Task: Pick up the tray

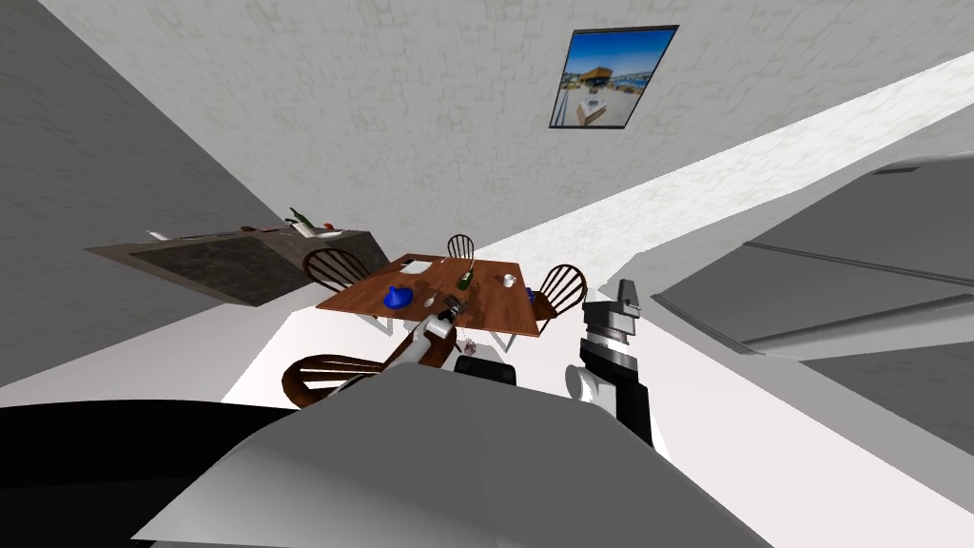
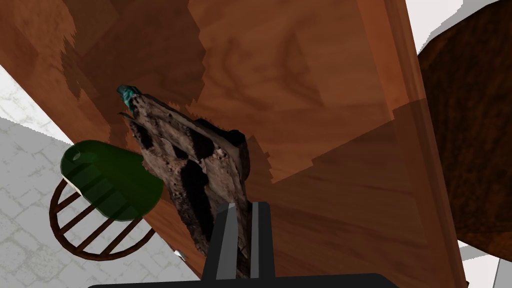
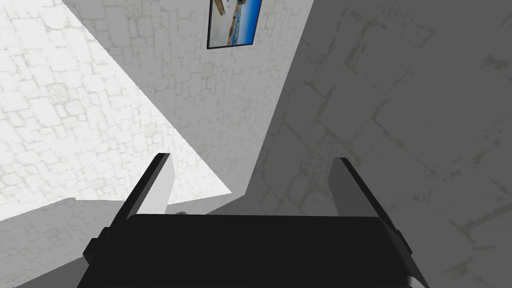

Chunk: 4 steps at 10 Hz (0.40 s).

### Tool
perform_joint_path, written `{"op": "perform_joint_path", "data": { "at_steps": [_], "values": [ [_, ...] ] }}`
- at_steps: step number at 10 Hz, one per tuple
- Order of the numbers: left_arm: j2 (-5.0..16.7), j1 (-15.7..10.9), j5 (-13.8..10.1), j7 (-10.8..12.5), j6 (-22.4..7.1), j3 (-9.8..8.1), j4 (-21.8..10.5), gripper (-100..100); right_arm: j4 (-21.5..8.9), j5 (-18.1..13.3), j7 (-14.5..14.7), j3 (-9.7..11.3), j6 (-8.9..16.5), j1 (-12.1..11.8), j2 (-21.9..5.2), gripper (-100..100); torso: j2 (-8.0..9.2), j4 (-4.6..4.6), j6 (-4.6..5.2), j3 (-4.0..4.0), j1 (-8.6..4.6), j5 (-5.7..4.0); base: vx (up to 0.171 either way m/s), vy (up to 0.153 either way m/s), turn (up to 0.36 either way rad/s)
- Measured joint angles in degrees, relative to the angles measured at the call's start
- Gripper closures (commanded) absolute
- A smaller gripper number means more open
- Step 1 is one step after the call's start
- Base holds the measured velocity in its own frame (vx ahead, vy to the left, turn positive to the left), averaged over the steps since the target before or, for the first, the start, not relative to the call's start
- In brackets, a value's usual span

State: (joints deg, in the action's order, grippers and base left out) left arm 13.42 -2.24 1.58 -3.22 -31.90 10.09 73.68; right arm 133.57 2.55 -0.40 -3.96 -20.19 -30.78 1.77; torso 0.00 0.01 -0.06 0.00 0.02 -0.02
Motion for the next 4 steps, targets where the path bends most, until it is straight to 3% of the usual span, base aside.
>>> {"op": "perform_joint_path", "data": {
  "at_steps": [3, 4],
  "values": [
    [-0.52, 1.41, 0.72, -0.11, -2.16, 1.08, 3.65, 100, 0.00, 0.00, 0.00, 0.00, 0.00, 0.00, 0.00, 0, 0.02, 0.01, 0.00, 0.02, -0.01, -0.01, -0.001, 0.009, 0.053],
    [-0.53, 1.47, 0.74, -0.12, -2.30, 1.12, 3.77, 0, 0.00, 0.00, 0.00, 0.00, 0.00, 0.00, 0.00, 0, 0.01, 0.02, 0.02, 0.01, -0.04, -0.01, 0.000, 0.000, 0.000]
  ]
}}
